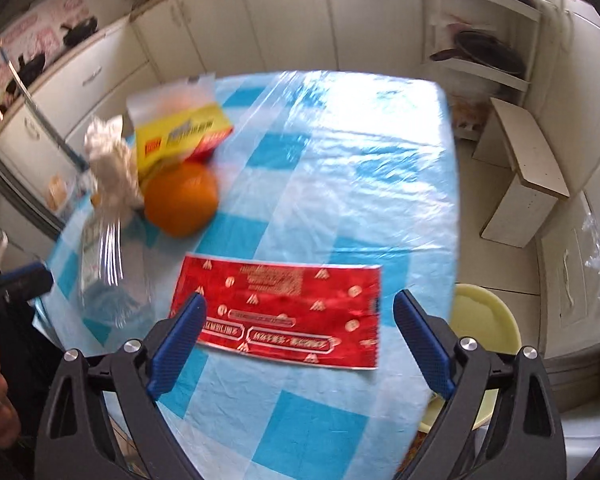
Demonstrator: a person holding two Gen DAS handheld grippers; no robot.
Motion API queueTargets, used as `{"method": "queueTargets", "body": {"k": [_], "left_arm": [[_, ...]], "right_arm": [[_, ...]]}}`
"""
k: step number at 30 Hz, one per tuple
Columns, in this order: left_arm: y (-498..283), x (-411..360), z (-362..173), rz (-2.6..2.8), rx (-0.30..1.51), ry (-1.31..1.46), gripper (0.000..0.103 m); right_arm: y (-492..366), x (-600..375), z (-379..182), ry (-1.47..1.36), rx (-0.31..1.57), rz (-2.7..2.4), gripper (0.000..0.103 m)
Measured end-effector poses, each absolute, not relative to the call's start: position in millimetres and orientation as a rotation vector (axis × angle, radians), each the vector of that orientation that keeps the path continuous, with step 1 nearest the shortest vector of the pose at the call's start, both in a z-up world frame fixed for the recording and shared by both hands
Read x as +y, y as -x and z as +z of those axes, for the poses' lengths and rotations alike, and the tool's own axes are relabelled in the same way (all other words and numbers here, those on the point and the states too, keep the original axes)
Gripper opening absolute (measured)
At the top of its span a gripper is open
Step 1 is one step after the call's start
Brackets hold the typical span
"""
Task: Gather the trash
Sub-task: 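Move the left gripper to the plastic bottle while the right gripper moves to the red wrapper, then close the left gripper on the clear bottle while the right gripper closes on the red wrapper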
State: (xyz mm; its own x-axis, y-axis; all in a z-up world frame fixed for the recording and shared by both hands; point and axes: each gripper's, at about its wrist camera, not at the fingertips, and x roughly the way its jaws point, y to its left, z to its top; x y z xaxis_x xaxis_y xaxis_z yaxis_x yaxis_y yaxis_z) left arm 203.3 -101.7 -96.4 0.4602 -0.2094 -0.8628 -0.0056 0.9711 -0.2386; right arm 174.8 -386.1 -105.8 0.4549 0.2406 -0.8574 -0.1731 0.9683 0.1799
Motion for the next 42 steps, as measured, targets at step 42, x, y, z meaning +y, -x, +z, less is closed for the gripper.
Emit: {"method": "queueTargets", "body": {"k": [42], "left_arm": [[-259, -126, -157, 0.151, 1.260, 0.406, 0.088]], "right_arm": [[-162, -338, -126, 0.153, 1.062, 0.310, 0.083]]}}
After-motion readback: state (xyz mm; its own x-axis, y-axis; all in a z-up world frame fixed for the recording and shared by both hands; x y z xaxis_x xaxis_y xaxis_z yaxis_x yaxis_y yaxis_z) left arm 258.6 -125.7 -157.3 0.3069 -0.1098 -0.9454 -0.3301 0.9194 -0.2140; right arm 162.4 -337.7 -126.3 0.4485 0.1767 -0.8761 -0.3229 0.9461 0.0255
